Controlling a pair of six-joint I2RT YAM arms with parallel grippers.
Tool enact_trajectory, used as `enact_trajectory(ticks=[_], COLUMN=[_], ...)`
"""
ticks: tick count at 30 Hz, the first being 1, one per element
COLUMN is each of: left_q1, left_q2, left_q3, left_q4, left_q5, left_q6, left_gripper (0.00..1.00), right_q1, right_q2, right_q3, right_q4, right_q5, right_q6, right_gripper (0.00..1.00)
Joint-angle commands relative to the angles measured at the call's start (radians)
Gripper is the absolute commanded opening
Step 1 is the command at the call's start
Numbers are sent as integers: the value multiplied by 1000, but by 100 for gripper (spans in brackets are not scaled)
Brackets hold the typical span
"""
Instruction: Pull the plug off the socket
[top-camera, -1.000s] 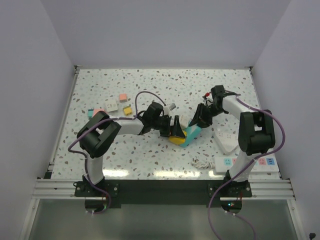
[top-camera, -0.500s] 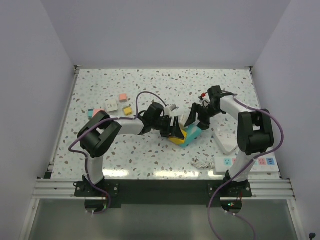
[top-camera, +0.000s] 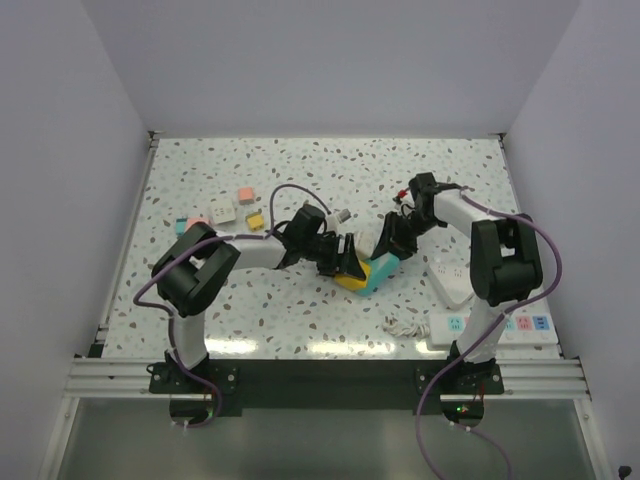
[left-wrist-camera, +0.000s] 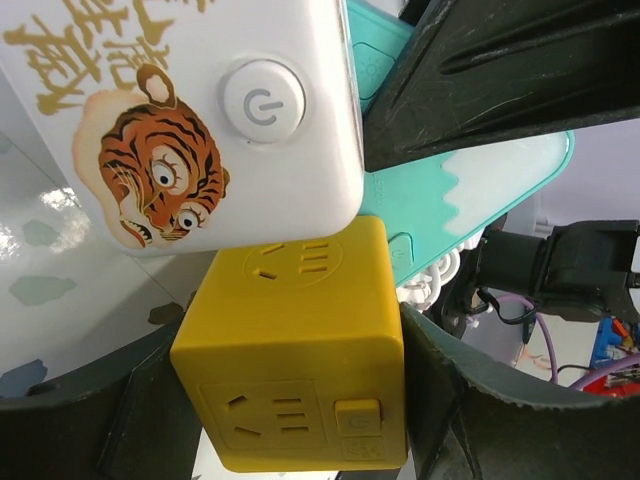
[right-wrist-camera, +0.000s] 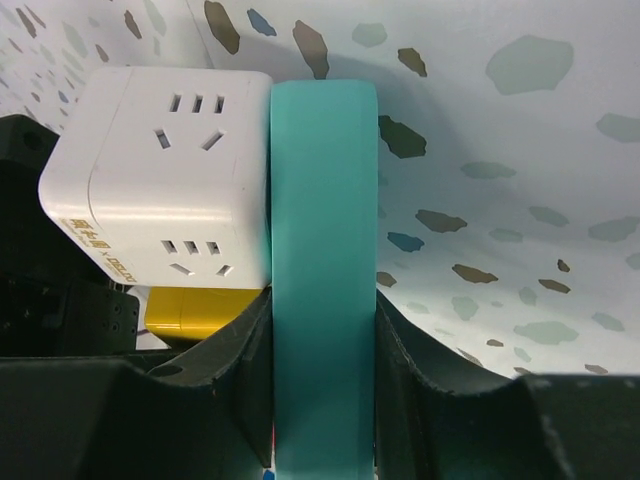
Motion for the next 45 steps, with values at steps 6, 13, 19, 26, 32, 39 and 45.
enact_trajectory(ticks=[6,13,19,26,32,39,45], left_q1=[165,258,421,673,724,730,722], left_q2=[-236,-320,-337,-288,-279,-319,-397], left_q3=[-101,-70,-22,8,24,-19,-12], left_q4=[199,58,-241,-372,-430,-383,-381], left_q5=[73,115,-130,-295,-402,-382,-355], left_q6=[36,100,197,277,295,283,281], left_gripper=[0,0,0,0,8,79,100], right_q1=[29,29,27,13,13,13,13], right_q2=[46,72,42,-27,-34,-52,-63], right_q3=[11,17,6,-24,-34,-24,-3], right_q4=[-124,-126,-103,-45,-31,-17,-28], right_q5=[500,574,490,339,286,241,210], right_q6=[-23,-9,1,23,28,8,-18], right_gripper=[0,0,0,0,0,0,0])
